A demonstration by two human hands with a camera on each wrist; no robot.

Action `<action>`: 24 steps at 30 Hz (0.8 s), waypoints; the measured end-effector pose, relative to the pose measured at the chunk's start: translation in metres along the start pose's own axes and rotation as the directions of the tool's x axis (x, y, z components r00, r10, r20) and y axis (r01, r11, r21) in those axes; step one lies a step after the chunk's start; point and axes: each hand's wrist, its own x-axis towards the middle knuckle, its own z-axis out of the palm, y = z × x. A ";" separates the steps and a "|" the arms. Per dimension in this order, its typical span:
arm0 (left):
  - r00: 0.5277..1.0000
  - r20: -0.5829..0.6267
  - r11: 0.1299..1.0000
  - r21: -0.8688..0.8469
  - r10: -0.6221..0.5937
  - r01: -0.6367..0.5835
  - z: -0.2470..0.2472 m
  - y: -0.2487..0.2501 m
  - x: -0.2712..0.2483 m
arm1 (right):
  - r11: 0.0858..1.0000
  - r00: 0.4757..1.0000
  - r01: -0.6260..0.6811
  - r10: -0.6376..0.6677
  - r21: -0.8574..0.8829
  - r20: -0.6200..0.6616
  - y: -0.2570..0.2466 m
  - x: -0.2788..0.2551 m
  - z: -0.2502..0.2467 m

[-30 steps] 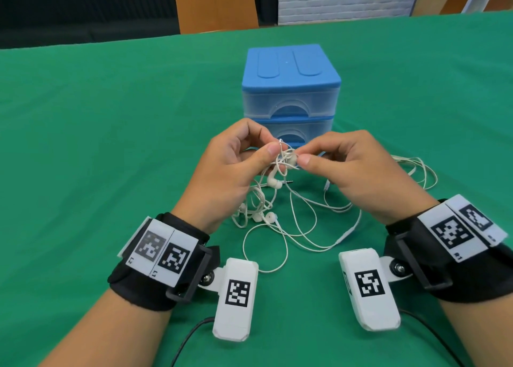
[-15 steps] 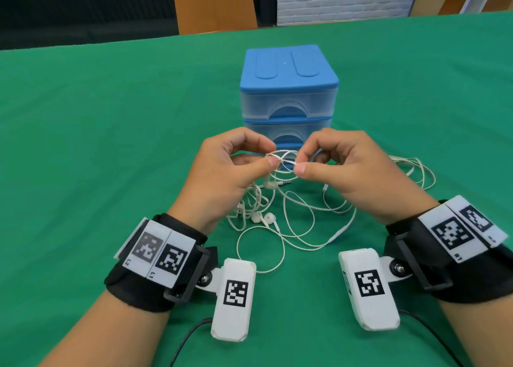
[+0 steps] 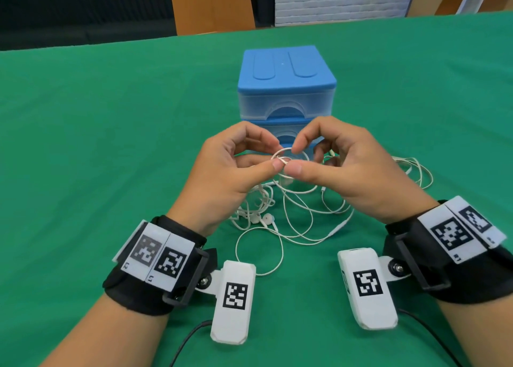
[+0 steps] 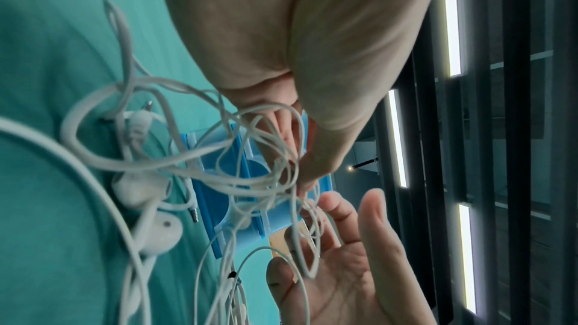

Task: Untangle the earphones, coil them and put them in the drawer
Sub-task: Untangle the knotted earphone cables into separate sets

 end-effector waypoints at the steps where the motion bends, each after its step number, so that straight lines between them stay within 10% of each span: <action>1: 1.000 0.024 1.000 -0.018 -0.007 0.008 0.000 0.001 -0.001 | 1.000 1.000 0.003 -0.002 -0.018 0.019 0.000 0.000 0.000; 17: 0.998 0.011 0.997 -0.058 -0.059 0.059 0.001 0.002 0.000 | 0.965 0.999 -0.007 -0.003 -0.261 -0.036 0.002 0.001 0.001; 24: 0.987 0.024 0.987 0.015 -0.162 0.161 0.004 -0.003 0.001 | 0.998 1.000 0.015 -0.014 -0.059 0.020 -0.002 0.002 0.006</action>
